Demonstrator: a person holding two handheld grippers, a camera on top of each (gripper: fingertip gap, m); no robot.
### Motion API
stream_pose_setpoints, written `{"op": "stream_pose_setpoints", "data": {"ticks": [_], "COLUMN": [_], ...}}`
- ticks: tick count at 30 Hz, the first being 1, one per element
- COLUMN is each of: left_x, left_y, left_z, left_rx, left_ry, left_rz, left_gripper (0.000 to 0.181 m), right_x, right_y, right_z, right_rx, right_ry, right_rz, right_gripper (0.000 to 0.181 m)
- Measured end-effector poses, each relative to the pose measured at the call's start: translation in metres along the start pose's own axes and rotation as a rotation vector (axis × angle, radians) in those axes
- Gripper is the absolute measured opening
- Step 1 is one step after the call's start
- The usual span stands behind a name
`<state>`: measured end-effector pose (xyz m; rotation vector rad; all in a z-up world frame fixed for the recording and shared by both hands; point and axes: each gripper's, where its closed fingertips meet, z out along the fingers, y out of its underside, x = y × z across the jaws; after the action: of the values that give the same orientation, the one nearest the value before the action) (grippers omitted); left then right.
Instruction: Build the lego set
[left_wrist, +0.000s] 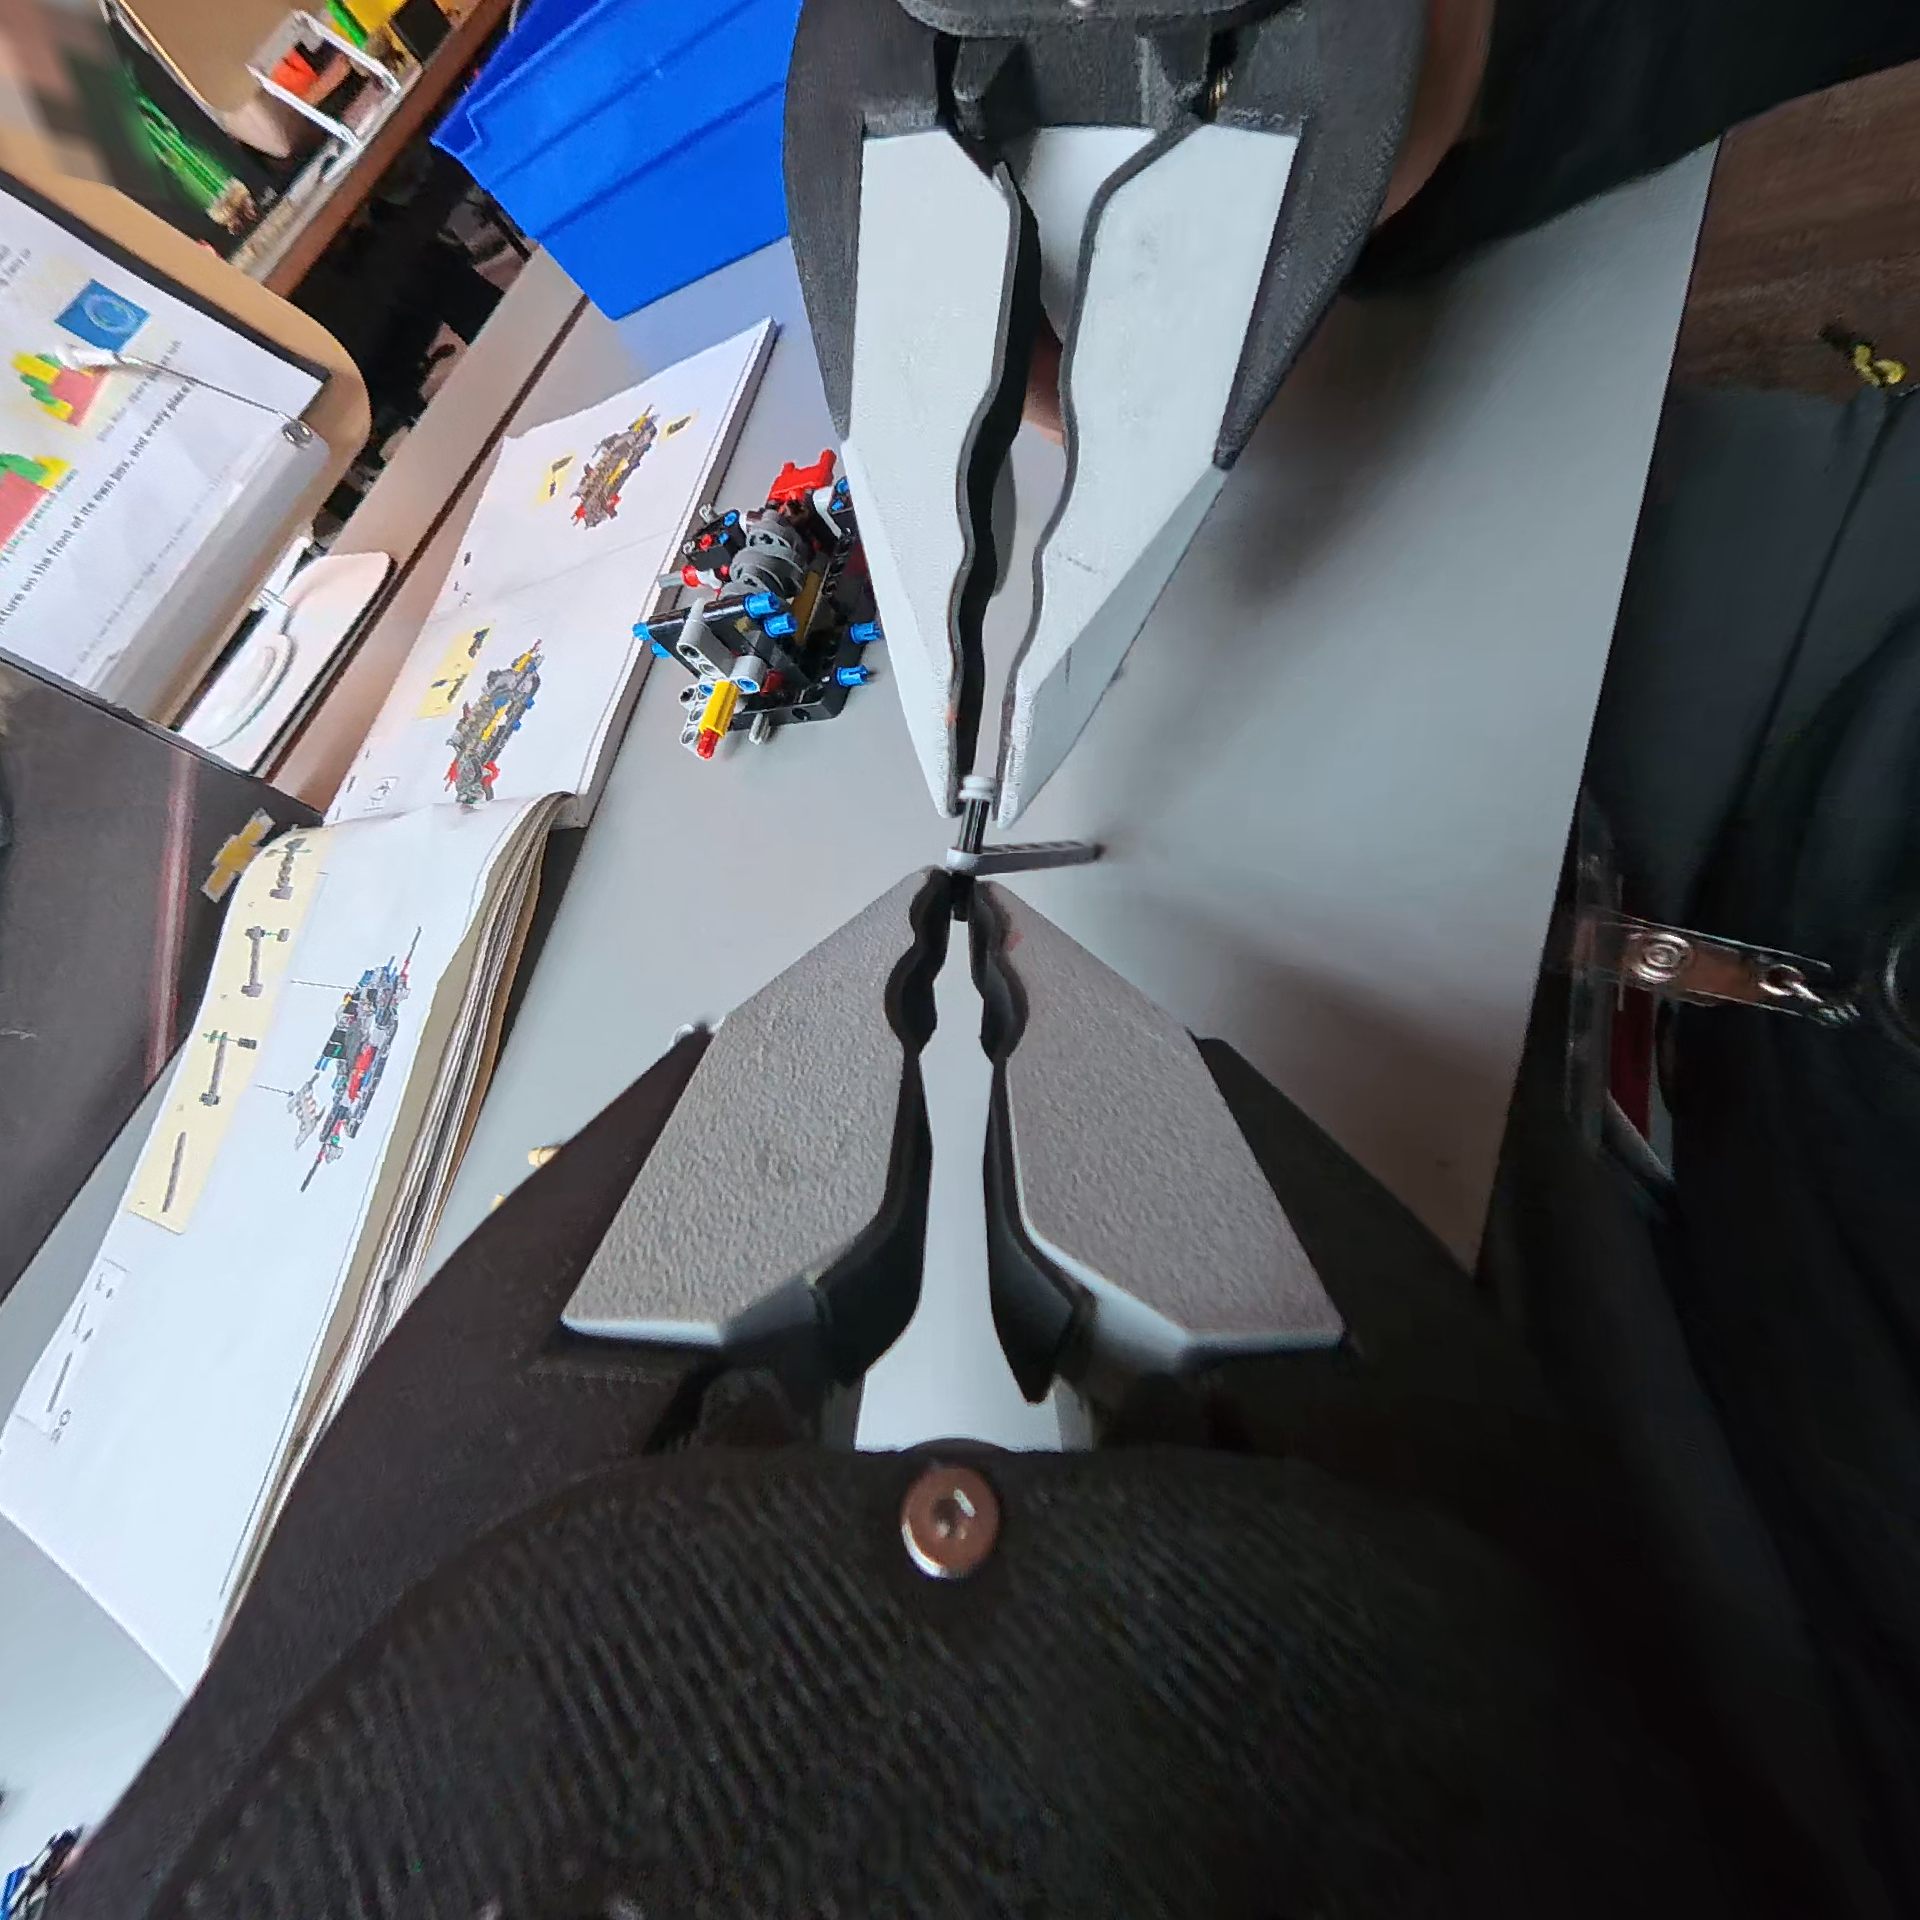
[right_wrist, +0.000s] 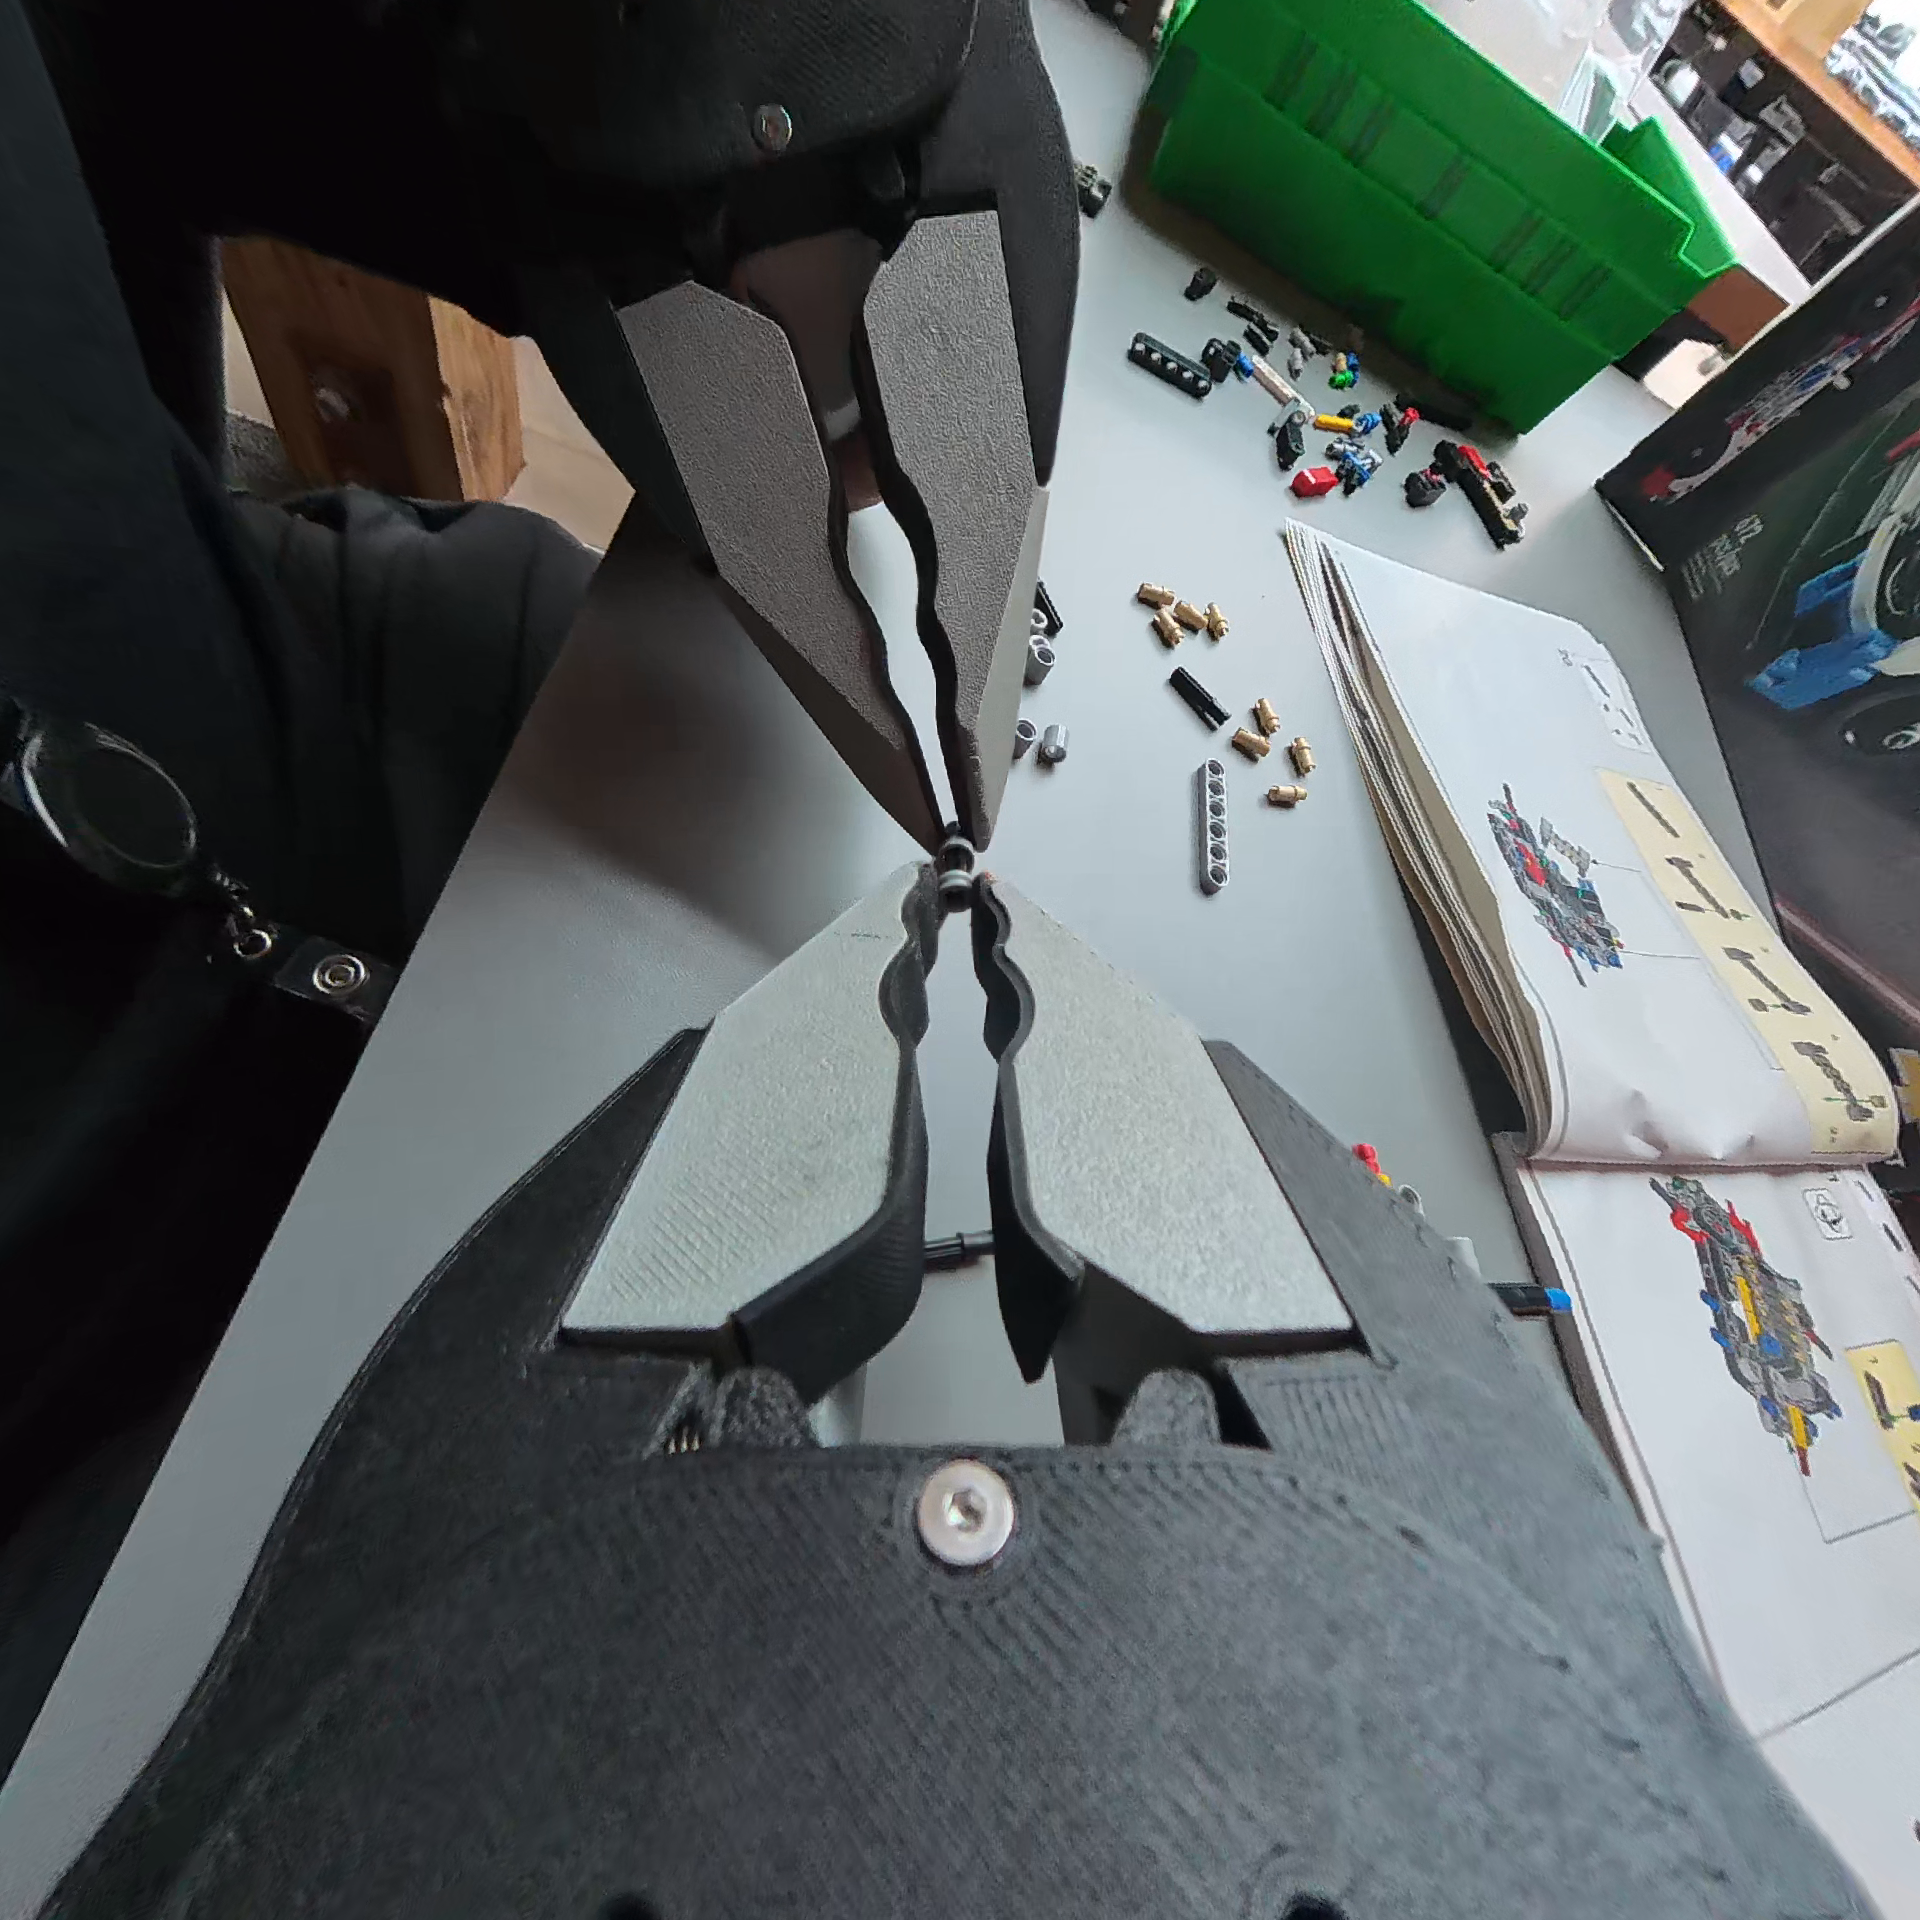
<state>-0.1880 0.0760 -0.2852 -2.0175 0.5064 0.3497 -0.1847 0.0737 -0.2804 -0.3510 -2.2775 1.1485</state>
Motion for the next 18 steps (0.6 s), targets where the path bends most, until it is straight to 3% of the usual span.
{"op": "stream_pose_setpoints", "data": {"ticks": [10,14,18], "left_x": [0.003,0.002,0.0], "left_y": [0.008,0.004,-0.005], "left_z": [0.006,0.004,0.0], "left_rx": [-0.071,-0.032,0.035], "left_ry": [0.0,0.0,-0.019], "left_rz": [0.033,0.016,0.02], "left_gripper": [0.001,0.001,0.001], "right_x": [-0.001,0.0,0.002], "right_y": [0.005,0.004,-0.001], "right_z": [0.005,0.001,-0.004], "right_rx": [-0.121,-0.173,-0.051], "right_ry": [0.041,0.067,0.015], "right_rz": [-0.076,-0.142,-0.022], "right_gripper": [0.003,0.003,0.003]}}
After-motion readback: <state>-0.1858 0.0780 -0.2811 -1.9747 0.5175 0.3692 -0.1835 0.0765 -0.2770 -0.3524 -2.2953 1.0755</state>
